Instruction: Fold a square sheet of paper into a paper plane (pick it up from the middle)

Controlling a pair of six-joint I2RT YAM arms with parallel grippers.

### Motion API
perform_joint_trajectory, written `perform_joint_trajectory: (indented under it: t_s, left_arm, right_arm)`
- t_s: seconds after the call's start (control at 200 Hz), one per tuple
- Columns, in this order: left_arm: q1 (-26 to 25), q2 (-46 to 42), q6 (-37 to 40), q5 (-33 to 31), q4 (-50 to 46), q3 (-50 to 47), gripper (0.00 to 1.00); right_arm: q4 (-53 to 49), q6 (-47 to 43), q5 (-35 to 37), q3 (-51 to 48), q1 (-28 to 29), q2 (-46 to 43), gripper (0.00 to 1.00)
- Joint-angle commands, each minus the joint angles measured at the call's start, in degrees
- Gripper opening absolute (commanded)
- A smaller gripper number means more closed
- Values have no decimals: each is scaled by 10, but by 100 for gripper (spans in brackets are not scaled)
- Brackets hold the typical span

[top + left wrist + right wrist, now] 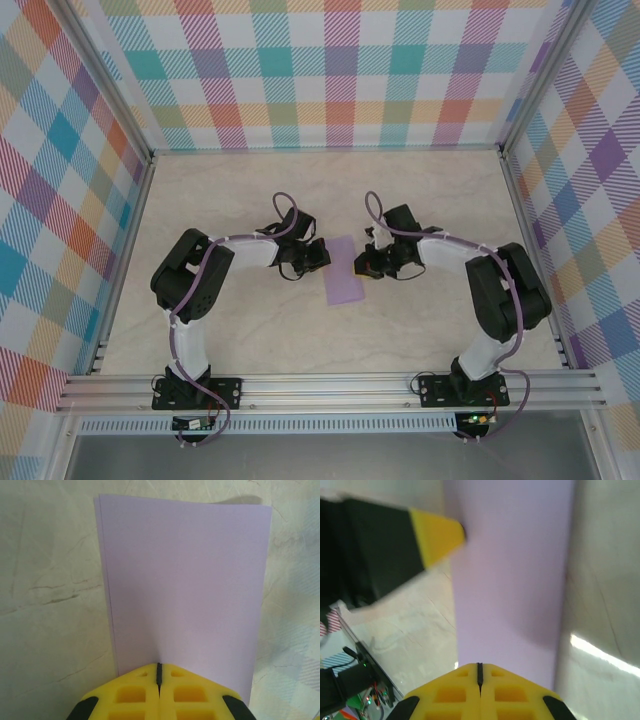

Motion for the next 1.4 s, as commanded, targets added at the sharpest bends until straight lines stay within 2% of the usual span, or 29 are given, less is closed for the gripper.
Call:
perform_joint_trajectory:
  t_s: [0.0, 0.21, 0.435, 0.735, 0.89, 1.07, 1.22, 1.305, 1.395]
  left_arm:
    - [-9, 78, 15, -74, -172, -43, 0]
    - [-9, 77, 16, -75, -177, -41, 0]
    - [-9, 82, 16, -79, -182, -37, 0]
    - [-9, 84, 25, -88, -192, -29, 0]
    - [-9, 83, 38, -88, -197, -14, 0]
    - [-9, 65, 70, -58, -189, 19, 0]
    - [-9, 16, 86, -2, -184, 71, 0]
    - [-9, -27, 85, 8, -189, 97, 8]
    - [-6, -70, 77, -21, -211, 114, 19]
  right_arm:
    - [32, 8, -16, 33, 10, 54, 0]
    - [53, 11, -27, 49, 19, 98, 0]
    - [46, -22, -7, -37, 18, 83, 0]
    - [81, 11, 2, -186, 17, 0, 0]
    - [75, 24, 8, -230, 17, -59, 0]
    - [8, 9, 48, -170, 17, -143, 0]
    - [6, 19, 74, -103, 26, -137, 0]
    - [7, 26, 95, -77, 41, -103, 0]
    - [8, 37, 115, -53, 59, -58, 0]
